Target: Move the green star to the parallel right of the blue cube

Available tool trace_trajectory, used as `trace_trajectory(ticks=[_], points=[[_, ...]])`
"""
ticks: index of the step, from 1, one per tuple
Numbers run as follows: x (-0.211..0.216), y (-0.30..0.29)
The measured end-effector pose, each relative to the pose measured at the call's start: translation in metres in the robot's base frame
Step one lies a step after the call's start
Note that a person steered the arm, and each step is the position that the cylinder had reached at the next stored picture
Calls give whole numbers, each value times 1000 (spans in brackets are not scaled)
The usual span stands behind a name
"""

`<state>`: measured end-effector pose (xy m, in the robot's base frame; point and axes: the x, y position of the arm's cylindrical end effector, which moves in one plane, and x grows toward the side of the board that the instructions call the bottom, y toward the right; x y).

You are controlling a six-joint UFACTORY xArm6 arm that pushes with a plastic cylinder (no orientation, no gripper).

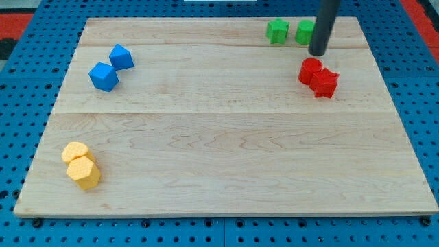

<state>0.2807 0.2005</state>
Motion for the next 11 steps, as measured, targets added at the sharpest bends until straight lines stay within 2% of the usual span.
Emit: trace_trajectory(ticks=[1, 2, 3, 4, 5, 6, 8, 9, 10, 11], points=[[-57, 23], [-53, -60], [-52, -111], [-74, -86], [-48, -157], [31, -228], [27, -236], [34, -250], [59, -266], [79, -198]])
